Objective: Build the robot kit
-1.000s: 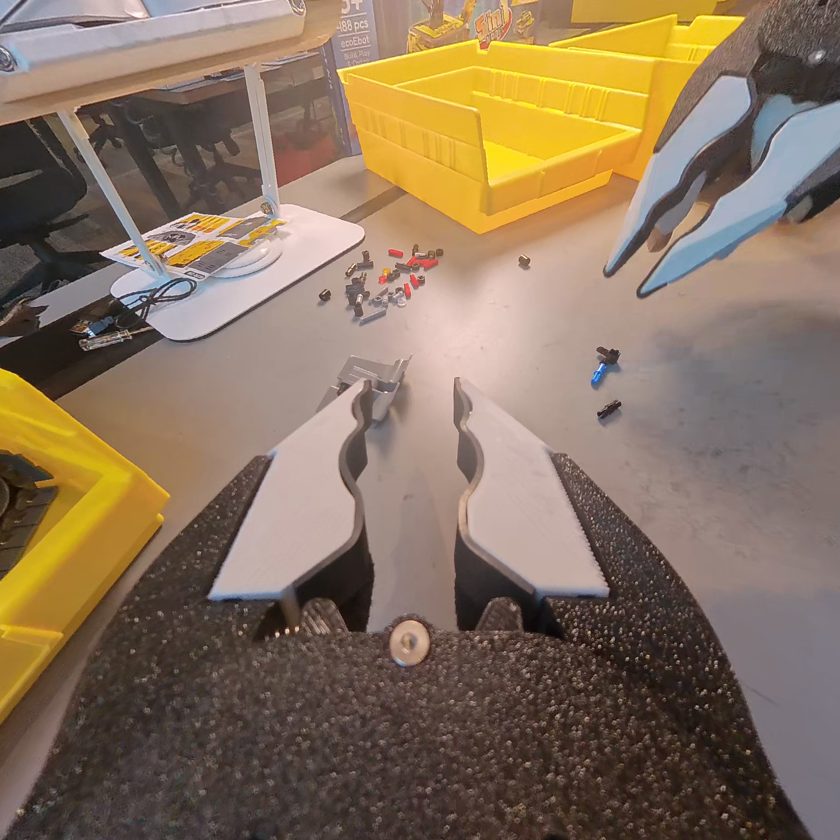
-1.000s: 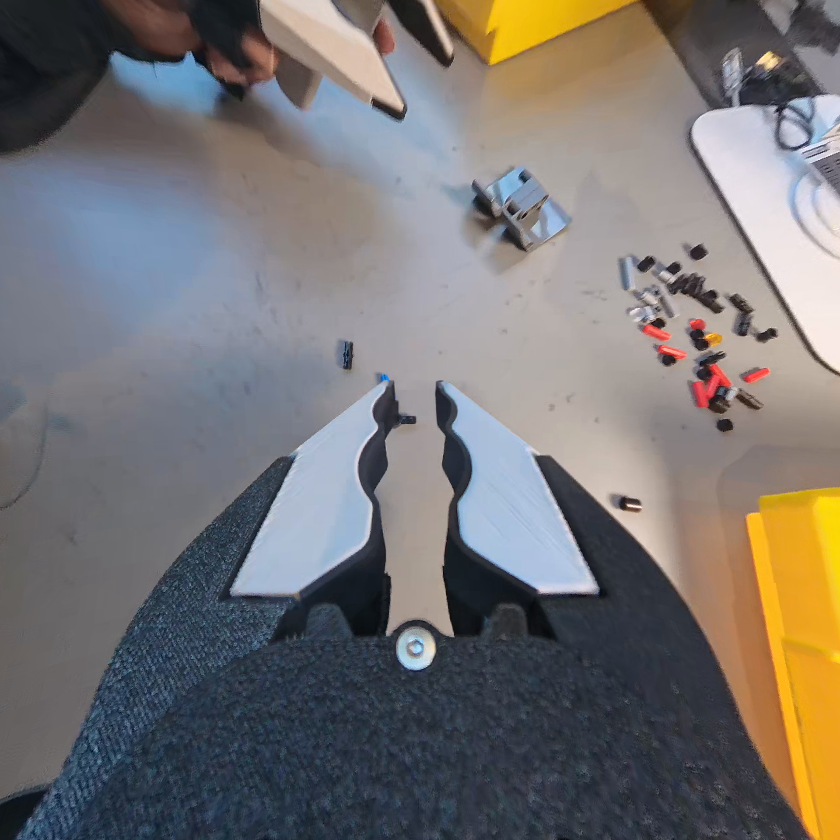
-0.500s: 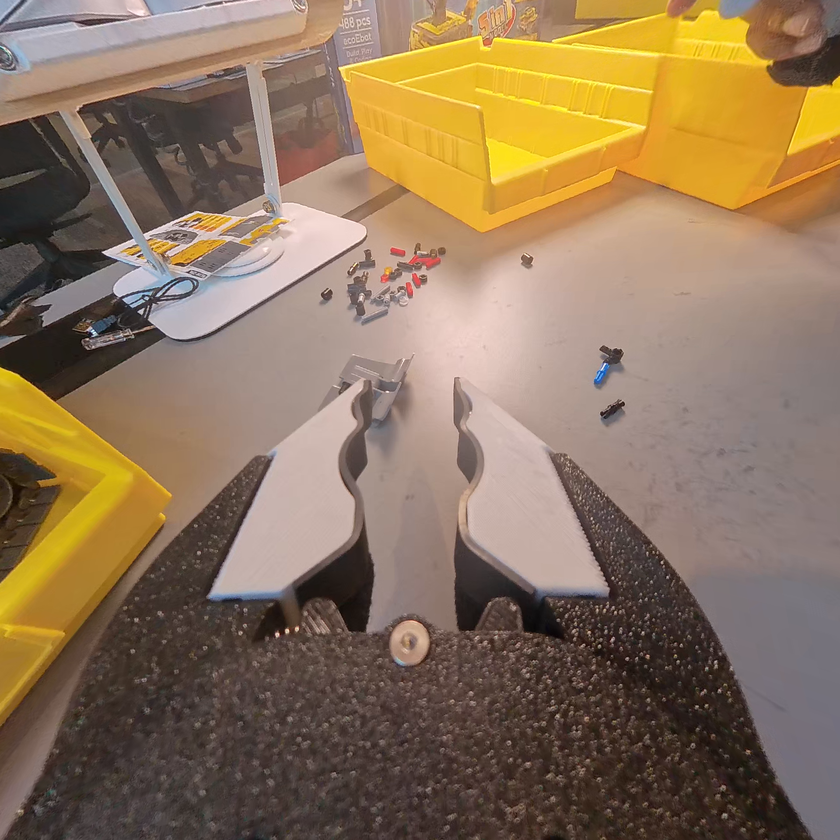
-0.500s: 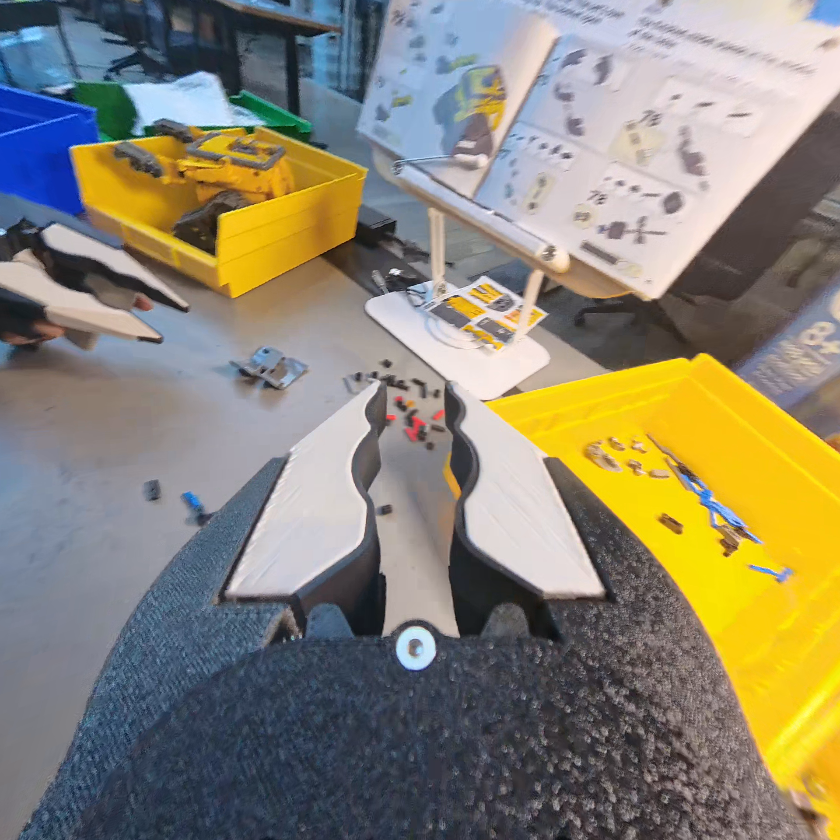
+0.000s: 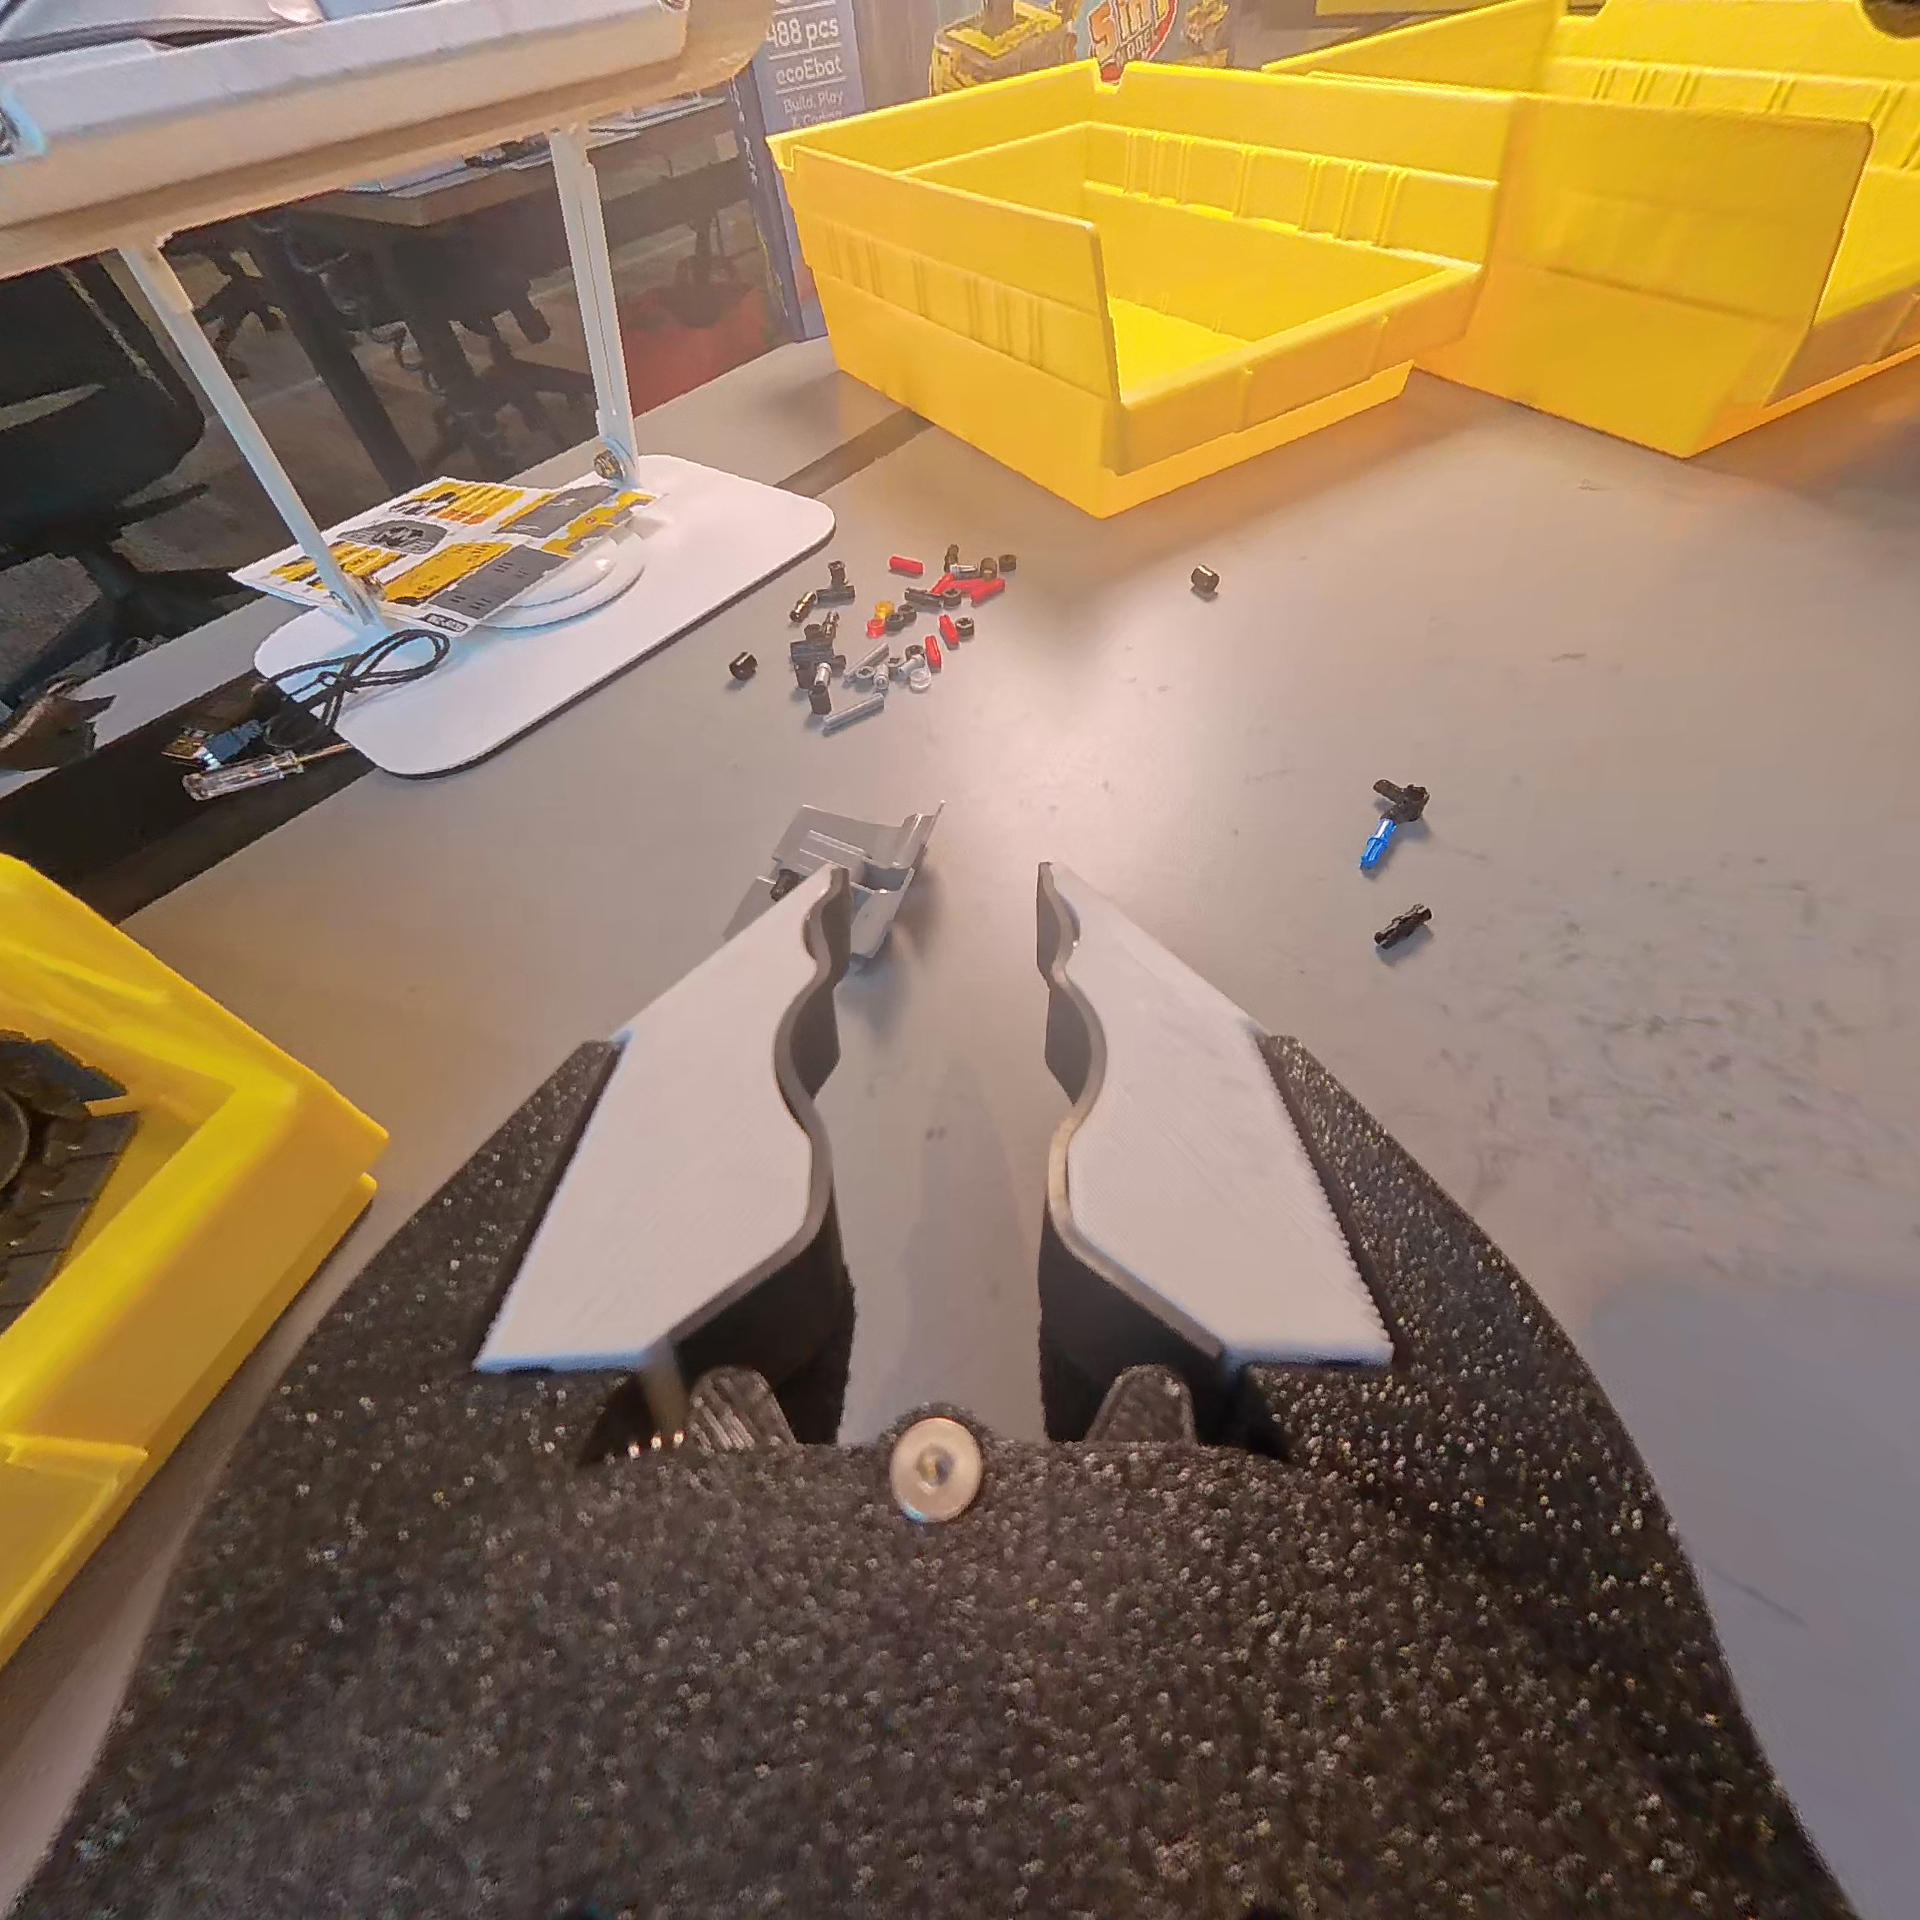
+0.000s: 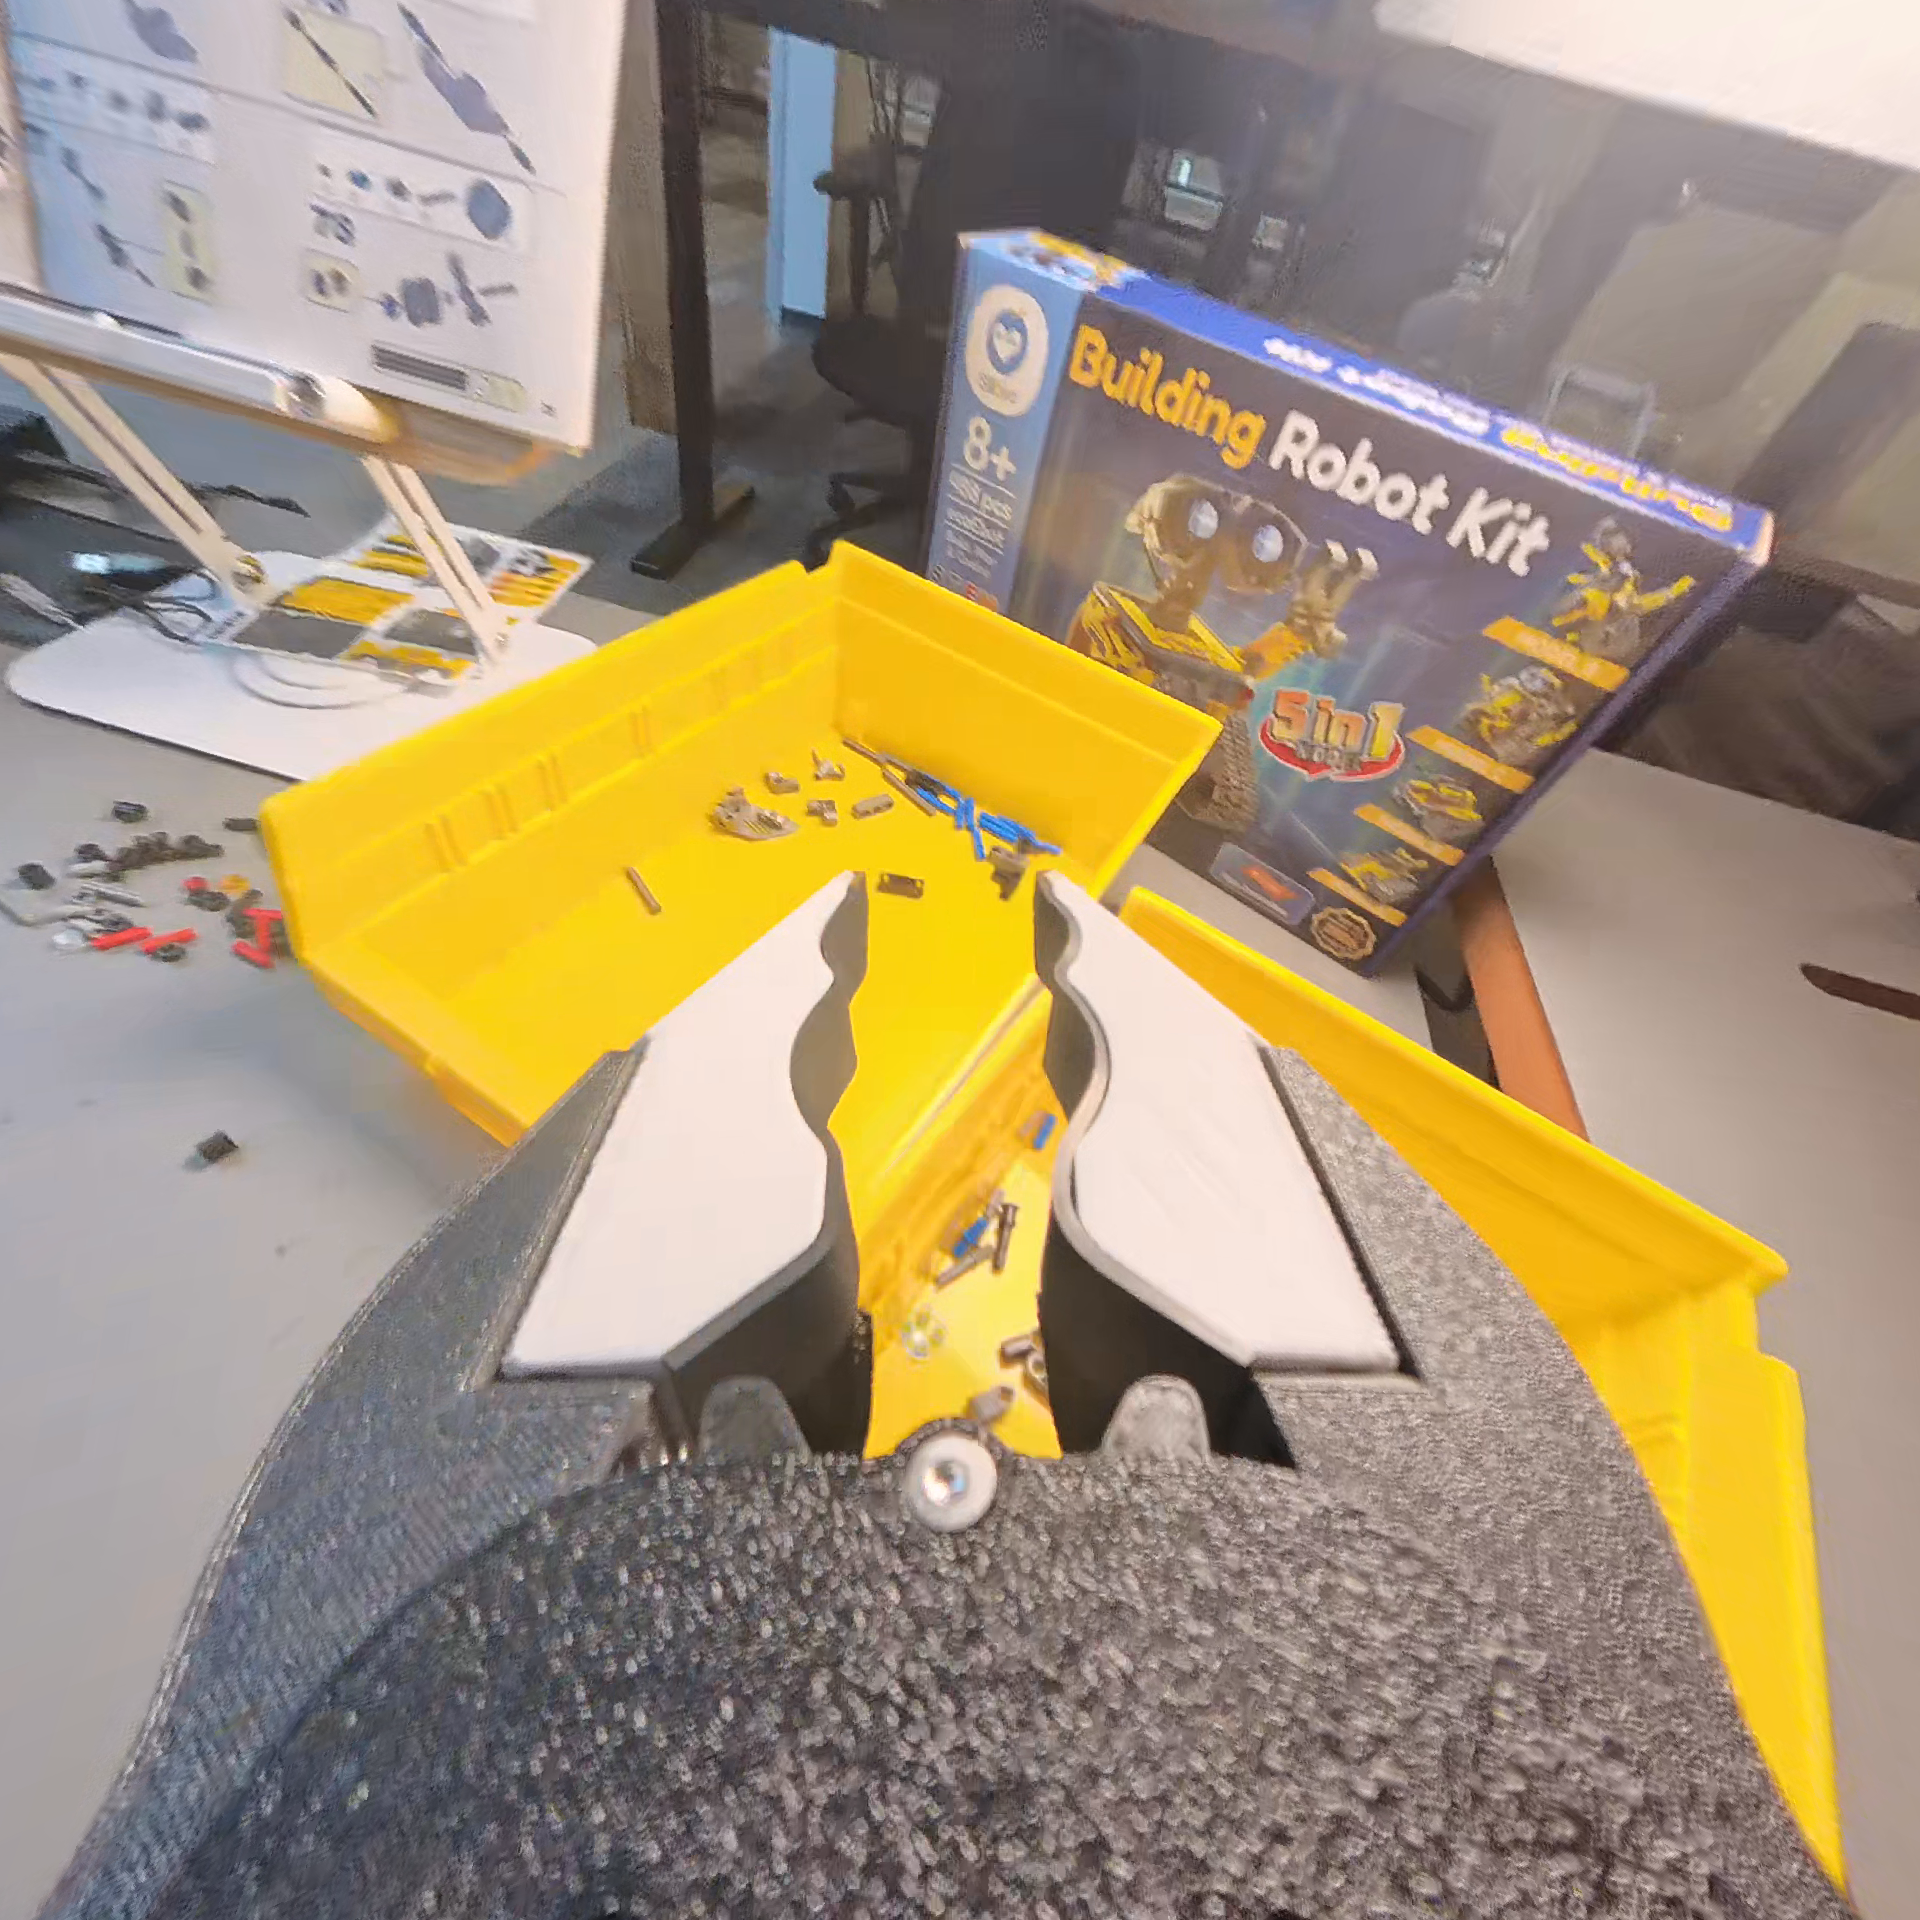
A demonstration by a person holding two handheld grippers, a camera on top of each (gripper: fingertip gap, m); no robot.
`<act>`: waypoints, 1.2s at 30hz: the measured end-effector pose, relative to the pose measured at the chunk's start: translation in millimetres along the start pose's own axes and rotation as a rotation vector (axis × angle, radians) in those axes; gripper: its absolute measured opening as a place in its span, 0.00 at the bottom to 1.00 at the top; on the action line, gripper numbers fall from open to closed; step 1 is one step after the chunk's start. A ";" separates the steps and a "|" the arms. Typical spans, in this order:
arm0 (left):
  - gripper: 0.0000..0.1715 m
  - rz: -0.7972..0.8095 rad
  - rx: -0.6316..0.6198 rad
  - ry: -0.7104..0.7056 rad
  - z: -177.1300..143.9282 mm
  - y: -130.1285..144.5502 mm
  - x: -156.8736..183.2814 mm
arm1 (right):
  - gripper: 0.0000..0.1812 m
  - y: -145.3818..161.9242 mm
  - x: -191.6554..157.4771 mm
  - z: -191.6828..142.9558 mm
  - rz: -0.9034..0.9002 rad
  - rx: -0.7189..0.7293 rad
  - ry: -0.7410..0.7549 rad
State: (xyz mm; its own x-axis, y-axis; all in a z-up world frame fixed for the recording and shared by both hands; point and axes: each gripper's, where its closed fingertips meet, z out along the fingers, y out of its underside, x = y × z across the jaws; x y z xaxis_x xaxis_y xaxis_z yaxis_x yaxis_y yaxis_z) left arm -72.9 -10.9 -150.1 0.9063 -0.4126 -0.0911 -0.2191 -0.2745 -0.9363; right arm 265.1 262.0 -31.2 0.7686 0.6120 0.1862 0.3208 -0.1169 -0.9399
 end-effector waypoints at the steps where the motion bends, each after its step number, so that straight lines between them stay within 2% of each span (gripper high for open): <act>1: 0.20 0.002 -0.001 -0.001 0.2 0.1 0.1 | 0.18 10.1 8.4 1.1 0.000 -0.033 0.022; 5: 0.20 0.013 -0.008 -0.005 1.0 0.9 0.8 | 0.18 50.7 36.8 2.6 -0.005 -0.155 0.092; 9: 0.20 0.022 -0.012 -0.010 1.5 1.4 1.2 | 0.16 94.0 54.1 2.6 0.004 -0.290 0.095; 12: 0.20 0.027 -0.014 -0.012 1.9 1.6 1.6 | 0.08 121.7 60.4 -0.6 -0.005 -0.378 0.081; 19: 0.20 0.046 -0.031 -0.019 4.4 3.6 2.4 | 0.08 177.6 55.1 -4.9 0.003 -0.598 -0.030; 22: 0.20 0.070 -0.041 -0.031 5.4 4.9 3.5 | 0.09 188.8 41.0 -6.3 -0.011 -0.646 -0.108; 29: 0.20 0.098 -0.069 -0.053 9.0 8.5 3.4 | 0.08 192.6 19.6 -7.1 -0.034 -0.657 -0.232; 32: 0.20 0.099 -0.074 -0.059 9.4 9.1 2.7 | 0.08 192.5 17.2 -9.9 -0.028 -0.654 -0.258; 36: 0.20 0.097 -0.079 -0.065 9.8 9.8 1.6 | 0.09 189.1 28.9 -8.8 -0.023 -0.626 -0.220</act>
State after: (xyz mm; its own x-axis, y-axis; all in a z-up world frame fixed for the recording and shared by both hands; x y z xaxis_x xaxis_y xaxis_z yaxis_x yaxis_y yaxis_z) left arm -70.0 -5.8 -162.8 0.9005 -0.3840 -0.2042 -0.3322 -0.3044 -0.8927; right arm 352.8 250.7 -201.1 0.6480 0.7575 0.0788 0.6476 -0.4936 -0.5804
